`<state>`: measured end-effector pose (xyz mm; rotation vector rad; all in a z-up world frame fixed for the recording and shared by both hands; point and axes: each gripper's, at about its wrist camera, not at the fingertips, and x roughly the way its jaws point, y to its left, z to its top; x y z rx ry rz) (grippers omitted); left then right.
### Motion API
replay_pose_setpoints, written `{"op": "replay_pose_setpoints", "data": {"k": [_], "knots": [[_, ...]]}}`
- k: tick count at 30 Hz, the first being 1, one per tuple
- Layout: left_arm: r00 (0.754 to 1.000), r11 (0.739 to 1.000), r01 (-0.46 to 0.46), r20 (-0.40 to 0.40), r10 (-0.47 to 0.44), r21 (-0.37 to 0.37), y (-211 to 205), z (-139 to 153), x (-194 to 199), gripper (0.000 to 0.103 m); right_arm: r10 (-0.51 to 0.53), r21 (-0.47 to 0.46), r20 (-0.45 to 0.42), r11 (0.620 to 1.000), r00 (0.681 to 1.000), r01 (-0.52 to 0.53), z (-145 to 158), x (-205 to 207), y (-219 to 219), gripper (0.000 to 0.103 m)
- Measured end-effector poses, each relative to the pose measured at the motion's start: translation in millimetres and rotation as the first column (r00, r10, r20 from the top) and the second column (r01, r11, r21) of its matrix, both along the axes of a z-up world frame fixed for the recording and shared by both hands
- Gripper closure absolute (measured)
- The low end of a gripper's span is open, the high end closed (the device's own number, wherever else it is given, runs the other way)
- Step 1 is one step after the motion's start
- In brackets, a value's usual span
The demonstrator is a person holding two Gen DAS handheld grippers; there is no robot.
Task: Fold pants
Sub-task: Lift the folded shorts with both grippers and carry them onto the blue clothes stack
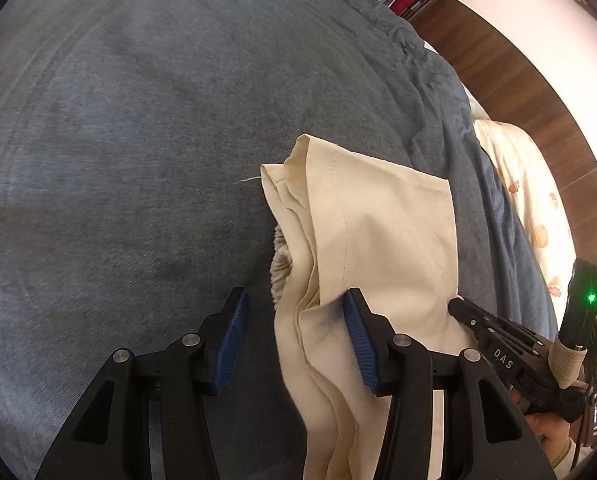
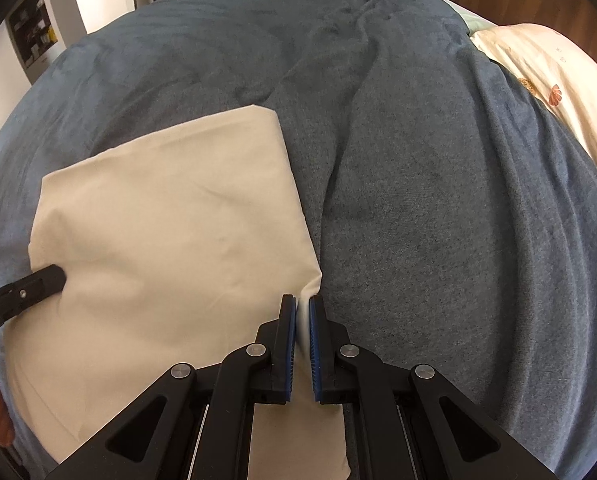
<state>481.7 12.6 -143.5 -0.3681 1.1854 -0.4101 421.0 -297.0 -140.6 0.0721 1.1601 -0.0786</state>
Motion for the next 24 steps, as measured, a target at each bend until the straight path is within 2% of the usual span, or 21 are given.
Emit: {"op": "replay_pose_setpoints", "data": {"k": [8, 11, 13, 16, 24], "knots": [[0.999, 0.997, 0.041, -0.029, -0.043, -0.068, -6, -13, 21, 0.053, -0.001, -0.003, -0.017, 1.000, 1.000, 0.001, -1, 3, 1, 0.096], [0.998, 0.995, 0.049, -0.045, -0.054, -0.092, -6, -11, 23, 0.063, -0.008, 0.000, -0.018, 1.000, 1.000, 0.008, 0, 3, 1, 0.096], [0.998, 0.995, 0.053, -0.036, -0.057, -0.090, -4, -4, 21, 0.070, -0.016, 0.004, -0.017, 1.000, 1.000, 0.016, 1, 3, 0, 0.096], [0.998, 0.994, 0.055, -0.021, -0.058, -0.090, -2, 9, 17, 0.075, -0.028, 0.018, -0.005, 0.999, 1.000, 0.028, 8, 2, -1, 0.096], [0.998, 0.997, 0.036, 0.050, -0.032, -0.065, 0, 55, 6, 0.078, -0.014, 0.046, 0.085, 0.999, 0.996, 0.010, 50, -5, 3, 0.096]]}}
